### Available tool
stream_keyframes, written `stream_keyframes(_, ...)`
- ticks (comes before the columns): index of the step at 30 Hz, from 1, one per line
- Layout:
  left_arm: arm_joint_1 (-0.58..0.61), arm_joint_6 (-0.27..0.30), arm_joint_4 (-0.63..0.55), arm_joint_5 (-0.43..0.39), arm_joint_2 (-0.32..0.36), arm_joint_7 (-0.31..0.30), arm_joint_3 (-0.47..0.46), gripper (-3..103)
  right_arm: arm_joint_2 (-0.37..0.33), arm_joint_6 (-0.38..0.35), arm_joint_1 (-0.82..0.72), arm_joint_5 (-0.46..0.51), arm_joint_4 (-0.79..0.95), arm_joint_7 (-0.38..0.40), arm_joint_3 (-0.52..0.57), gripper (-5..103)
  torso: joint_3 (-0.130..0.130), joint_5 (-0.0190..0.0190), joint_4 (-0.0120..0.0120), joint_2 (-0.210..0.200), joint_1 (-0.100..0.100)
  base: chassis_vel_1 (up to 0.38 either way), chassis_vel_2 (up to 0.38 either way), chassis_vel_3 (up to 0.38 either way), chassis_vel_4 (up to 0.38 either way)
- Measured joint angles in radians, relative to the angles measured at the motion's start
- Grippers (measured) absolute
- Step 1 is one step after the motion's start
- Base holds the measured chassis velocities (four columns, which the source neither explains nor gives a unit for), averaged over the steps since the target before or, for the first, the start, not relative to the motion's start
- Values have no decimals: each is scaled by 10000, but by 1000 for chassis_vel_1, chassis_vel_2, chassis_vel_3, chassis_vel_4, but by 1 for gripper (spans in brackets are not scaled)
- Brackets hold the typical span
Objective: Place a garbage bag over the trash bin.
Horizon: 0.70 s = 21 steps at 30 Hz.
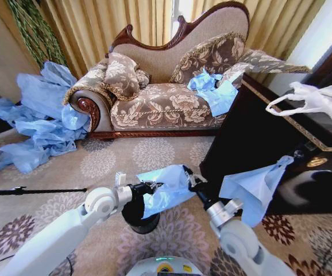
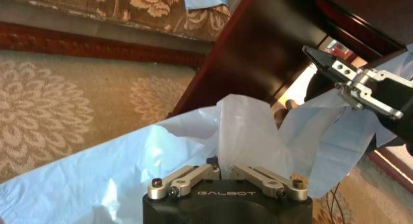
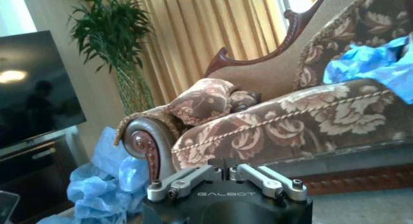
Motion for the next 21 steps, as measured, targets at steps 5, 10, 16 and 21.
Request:
stream_keyframes(5,-169,-5,-6,-415,-70,-201,-82,0,4,221,-542,-288,-536,-285,333,0,0,0,0,0,0,0,0,0,0)
stream_keyframes(10,-260,-6,-61,-738,-56,-337,-168,0,213,568,-1126,-863,-1295,-810,466,0,0,3,-2,0,0,0,0,0,0)
stream_keyframes(16,-310,-45,-98,-821,-59,-359,-230,0,588,944,-1603,-1361,-1973,-1144,395,0,0,0,-1,0,0,0,0,0,0)
stream_keyframes(21,-371,-80,-117,-856,-54,-362,-237,0,804,1047,-1434,-1519,-2384,-1165,181,0,0,-1,-1,0,0,0,0,0,0)
